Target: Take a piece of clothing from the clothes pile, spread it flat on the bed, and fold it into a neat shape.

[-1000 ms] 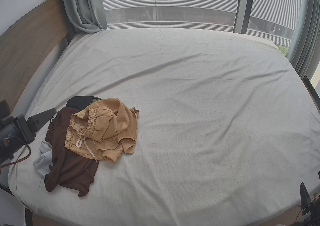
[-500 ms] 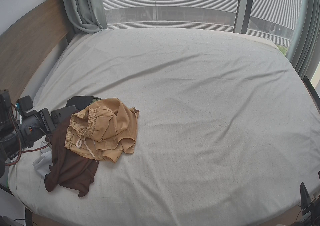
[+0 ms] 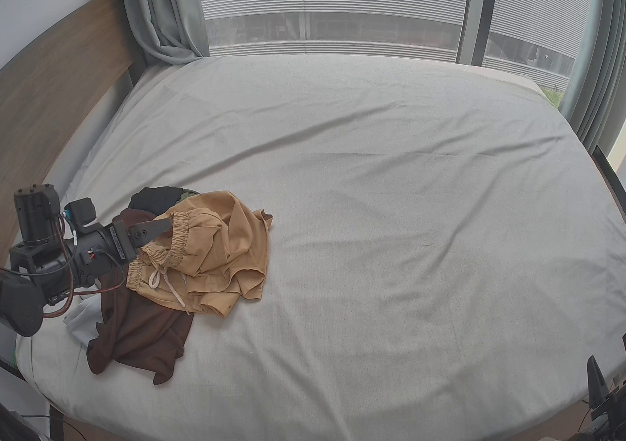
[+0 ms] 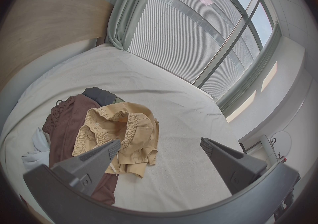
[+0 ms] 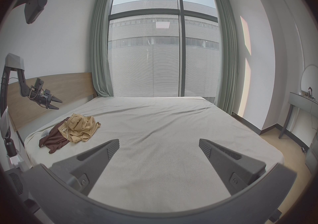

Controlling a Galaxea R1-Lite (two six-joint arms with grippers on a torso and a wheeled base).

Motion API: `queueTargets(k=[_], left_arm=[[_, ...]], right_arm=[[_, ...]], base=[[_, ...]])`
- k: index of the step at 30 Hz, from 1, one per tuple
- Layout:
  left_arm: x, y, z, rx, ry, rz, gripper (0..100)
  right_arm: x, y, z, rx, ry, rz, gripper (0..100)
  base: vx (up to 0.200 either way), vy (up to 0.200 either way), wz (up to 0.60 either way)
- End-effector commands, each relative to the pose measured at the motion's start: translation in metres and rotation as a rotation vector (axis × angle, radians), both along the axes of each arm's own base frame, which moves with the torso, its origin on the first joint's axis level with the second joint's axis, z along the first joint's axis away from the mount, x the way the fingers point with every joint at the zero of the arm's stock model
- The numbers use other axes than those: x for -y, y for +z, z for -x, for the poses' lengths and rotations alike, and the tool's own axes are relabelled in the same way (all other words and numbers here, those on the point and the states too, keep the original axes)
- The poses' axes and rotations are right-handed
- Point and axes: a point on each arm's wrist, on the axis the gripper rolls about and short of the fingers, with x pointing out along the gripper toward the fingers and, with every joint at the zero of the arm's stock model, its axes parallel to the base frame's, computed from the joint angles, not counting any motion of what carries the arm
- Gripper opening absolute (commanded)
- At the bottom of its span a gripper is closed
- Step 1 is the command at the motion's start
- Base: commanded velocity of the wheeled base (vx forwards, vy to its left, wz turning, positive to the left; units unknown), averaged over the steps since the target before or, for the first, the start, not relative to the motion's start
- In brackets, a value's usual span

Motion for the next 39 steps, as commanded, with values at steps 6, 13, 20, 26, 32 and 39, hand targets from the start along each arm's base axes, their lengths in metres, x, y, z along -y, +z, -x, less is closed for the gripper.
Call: queueTargets(k=[6, 13, 20, 26, 32, 39], left_arm=[[-0.003, -0.028, -0.03, -0.059, 0.017, 0.013, 100], [-0.004, -0.035, -0.047, -0.084, 0.034, 0.053, 100], [-0.004, -0.051, -0.071, -0.087, 0.033, 0.056, 100], [-0.004, -0.06, -0.088, -0.073, 0.033, 0.056, 100], [-0.004, -0.064, -0.097, -0.073, 0.02, 0.065, 100], [0.0, -0.063, -0.109, -0.062, 0.015, 0.103, 100]], right_arm=[[0.0, -0.005, 0.0, -0.002, 0.002, 0.0, 100], [0.0, -0.005, 0.0, -0.002, 0.002, 0.0, 100], [0.0, -0.005, 0.0, -0.002, 0.002, 0.0, 100], [0.0, -0.005, 0.0, -0.002, 0.002, 0.0, 100], [0.0, -0.005, 0.0, -0.002, 0.002, 0.0, 100], [0.0, -0.005, 0.0, -0.001, 0.002, 0.0, 100]], base=[[0.0, 0.0, 0.0], [0.0, 0.0, 0.0], [0.0, 0.0, 0.0], [0.0, 0.0, 0.0], [0.0, 0.0, 0.0], [0.0, 0.0, 0.0]])
